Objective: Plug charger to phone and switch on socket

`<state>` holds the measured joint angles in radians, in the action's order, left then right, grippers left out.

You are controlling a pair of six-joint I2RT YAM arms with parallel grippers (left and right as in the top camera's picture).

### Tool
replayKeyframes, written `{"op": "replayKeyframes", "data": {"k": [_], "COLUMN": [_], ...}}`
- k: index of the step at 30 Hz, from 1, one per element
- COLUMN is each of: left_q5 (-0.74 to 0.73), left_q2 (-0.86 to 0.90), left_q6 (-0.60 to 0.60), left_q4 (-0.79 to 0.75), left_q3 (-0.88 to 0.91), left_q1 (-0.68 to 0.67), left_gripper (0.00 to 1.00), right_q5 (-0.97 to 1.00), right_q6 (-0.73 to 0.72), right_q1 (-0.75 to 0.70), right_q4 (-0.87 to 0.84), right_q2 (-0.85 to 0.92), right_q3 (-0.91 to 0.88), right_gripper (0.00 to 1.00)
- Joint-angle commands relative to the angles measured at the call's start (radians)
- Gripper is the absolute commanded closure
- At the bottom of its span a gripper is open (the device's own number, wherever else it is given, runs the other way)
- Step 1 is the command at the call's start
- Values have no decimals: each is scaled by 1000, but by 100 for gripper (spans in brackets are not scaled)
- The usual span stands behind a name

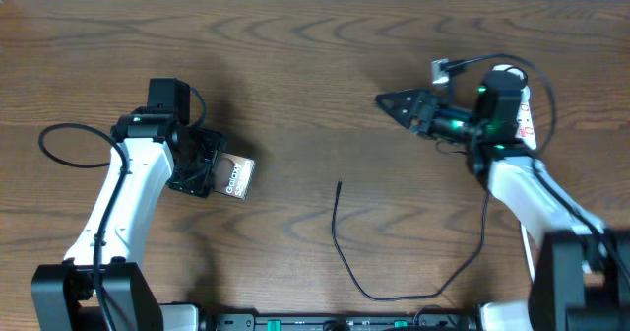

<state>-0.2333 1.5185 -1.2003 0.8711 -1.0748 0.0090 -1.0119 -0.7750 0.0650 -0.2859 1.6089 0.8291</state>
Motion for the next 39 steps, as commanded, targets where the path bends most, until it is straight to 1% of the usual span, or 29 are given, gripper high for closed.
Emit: {"op": "replayKeyframes", "data": {"k": [1, 5, 6, 7, 10, 14, 16, 22, 26, 39], "left_q5": [11, 10, 10, 10, 10, 10, 11, 18, 17, -5], "left_q2": [-3, -3, -3, -3, -3, -3, -3, -3, -3, -3], "left_q6": [-29, -91, -109, -154, -215, -274, -284, -287, -311, -439], "left_q4": [1, 0, 0, 0, 0, -1, -6, -44, -43, -55], "left_q3": [-10, -10, -10, -10, -10, -10, -10, -10, -10, -10], "left_q1": [-2, -2, -2, -3, -16, -45, -62, -113, -133, -219], "left_gripper": [93, 93, 93, 92, 93, 93, 93, 92, 93, 93], "right_q5": [-106, -84, -66, -24, 53, 123, 146, 212, 234, 314], "right_q6": [-182, -182, -182, -174, -174, -175, -175, -197, -198, -201], "right_q1": [90, 194, 216, 270, 344, 418, 446, 517, 543, 594], "right_q4": [-133, -198, -196, -196, -196, -197, -196, -196, -196, -196], "right_q2": [98, 161, 168, 183, 193, 193, 193, 193, 193, 193], "right_q3": [14, 14, 14, 14, 14, 14, 14, 14, 14, 14], "right_gripper": [1, 1, 1, 1, 1, 1, 1, 1, 1, 2]}}
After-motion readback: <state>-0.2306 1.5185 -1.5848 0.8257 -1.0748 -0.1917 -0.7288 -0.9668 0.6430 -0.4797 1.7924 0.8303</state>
